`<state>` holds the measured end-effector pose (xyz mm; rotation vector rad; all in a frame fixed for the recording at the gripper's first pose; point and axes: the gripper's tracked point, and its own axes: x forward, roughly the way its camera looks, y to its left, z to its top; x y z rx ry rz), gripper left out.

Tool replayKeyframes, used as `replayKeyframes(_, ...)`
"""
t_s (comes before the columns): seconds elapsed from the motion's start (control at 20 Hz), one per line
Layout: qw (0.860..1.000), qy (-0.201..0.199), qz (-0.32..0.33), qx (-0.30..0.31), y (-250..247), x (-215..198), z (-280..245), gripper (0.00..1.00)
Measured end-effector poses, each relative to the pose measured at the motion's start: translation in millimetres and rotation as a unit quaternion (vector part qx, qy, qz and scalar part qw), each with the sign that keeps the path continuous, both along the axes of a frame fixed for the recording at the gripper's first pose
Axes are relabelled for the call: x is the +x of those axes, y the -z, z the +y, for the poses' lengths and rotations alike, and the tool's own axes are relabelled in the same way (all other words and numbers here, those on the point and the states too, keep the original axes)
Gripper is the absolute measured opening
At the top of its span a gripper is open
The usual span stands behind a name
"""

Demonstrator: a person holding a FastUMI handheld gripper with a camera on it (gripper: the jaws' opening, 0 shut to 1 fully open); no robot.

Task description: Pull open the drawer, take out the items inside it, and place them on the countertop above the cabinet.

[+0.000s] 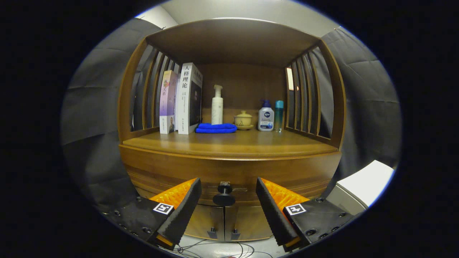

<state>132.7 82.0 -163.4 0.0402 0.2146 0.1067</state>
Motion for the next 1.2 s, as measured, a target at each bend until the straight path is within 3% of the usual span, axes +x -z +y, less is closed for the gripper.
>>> replayKeyframes(0.35, 1.000, -0.009, 0.022, -0.008, 35, 11, 4, 0.98)
replayKeyframes(0.65, 0.999, -0.031, 0.036, -0.003, 50, 15, 13, 0.77)
replayKeyframes(1.05, 0.999, -0.029, 0.036, -0.014, 49, 21, 14, 0.54)
replayKeyframes(1.2, 0.998, -0.034, 0.040, -0.019, 44, 24, 15, 0.53)
